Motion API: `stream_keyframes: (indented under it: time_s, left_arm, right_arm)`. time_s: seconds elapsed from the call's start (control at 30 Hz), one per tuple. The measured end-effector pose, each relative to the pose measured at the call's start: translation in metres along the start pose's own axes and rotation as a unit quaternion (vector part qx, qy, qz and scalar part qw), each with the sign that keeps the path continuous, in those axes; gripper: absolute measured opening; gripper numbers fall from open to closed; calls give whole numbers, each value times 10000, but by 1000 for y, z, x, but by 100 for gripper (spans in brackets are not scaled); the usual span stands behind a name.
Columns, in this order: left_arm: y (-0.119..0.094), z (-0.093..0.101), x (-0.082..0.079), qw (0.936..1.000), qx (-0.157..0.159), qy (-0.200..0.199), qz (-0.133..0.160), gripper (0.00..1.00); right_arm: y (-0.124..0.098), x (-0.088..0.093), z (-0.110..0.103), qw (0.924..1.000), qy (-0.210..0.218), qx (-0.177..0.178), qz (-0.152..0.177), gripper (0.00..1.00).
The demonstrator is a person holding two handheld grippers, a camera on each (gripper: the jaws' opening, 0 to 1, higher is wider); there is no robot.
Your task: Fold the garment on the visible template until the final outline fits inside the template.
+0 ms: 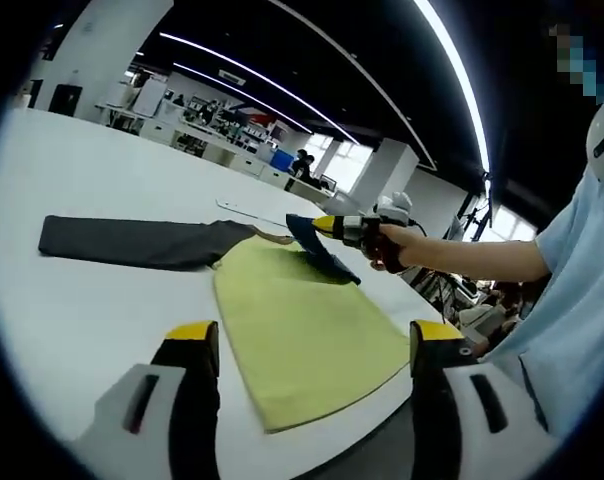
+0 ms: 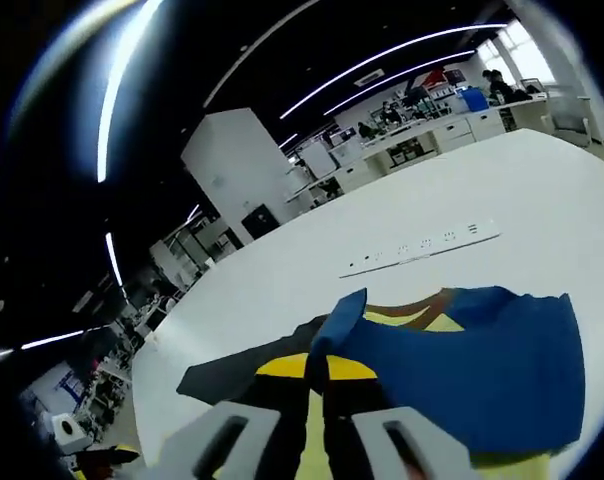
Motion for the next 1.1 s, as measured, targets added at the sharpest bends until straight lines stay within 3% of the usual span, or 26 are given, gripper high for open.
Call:
stream_keyframes:
  time_s: [0.5, 0.67, 1.1]
  left_arm:
    - [0, -1, -2, 10000, -53, -7, 34, 73]
    - [1, -1, -2, 10000, -57, -7, 50, 73]
    - [1, -2, -4, 9999, -91, -48, 118, 73]
  right_arm:
    - [52, 24, -25, 9983, -83, -341, -474, 0]
    - [64, 39, -19, 9962, -287, -242, -784, 0]
    - [70, 58, -10, 9929, -290, -176, -1140, 0]
Point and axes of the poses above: the point that each gripper's makers call its tool centre point, and the gripper's own axes: y roughly forward along the fingers, z roughly to its right, x roughly out of its underside, the point moved 7 cm from there along -y, roughly backward along the fingers, and after that the axes turned 9 degrees about -x, right-handed, at the moved point
